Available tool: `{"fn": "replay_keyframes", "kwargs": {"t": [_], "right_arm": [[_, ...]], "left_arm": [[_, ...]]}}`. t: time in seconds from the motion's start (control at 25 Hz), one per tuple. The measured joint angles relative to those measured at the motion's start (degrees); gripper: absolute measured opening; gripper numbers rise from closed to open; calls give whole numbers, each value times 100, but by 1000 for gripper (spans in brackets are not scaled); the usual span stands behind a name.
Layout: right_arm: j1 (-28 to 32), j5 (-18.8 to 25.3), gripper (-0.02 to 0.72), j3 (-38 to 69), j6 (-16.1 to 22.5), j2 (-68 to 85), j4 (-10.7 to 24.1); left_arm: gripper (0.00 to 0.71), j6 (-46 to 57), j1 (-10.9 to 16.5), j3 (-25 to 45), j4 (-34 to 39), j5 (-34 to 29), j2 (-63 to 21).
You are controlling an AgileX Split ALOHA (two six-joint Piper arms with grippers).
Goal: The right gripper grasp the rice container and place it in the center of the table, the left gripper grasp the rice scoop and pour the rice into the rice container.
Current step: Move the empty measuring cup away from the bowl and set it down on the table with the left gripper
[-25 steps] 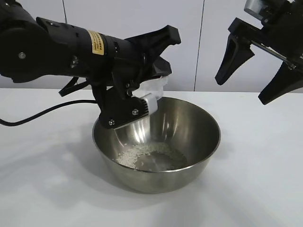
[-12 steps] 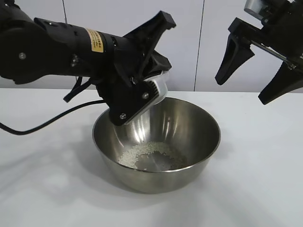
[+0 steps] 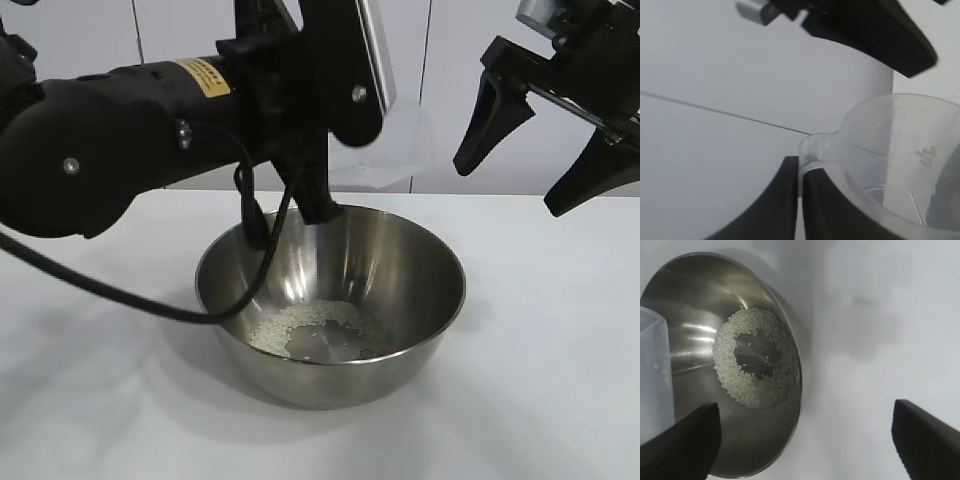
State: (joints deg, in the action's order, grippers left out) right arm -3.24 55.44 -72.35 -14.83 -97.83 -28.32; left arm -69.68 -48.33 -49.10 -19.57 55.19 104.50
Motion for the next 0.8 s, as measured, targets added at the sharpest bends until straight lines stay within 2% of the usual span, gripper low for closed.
{"fn": "replay_keyframes", "kwargs": {"t": [0.16,0.28,0.56,0.8], "right_arm": [[0,-63,642,0,0,0,0],[0,-123,642,0,0,0,0],[0,-137,642,0,0,0,0],[0,-141,642,0,0,0,-5]], "left_arm": [[12,1500,48,0,-1498,210,-302],[12,2465,330,0,-1755,227,-664],[12,4338,1252,378,-1478,370,-1093],[12,5385,2032,1287,-190,587,-1093]]}}
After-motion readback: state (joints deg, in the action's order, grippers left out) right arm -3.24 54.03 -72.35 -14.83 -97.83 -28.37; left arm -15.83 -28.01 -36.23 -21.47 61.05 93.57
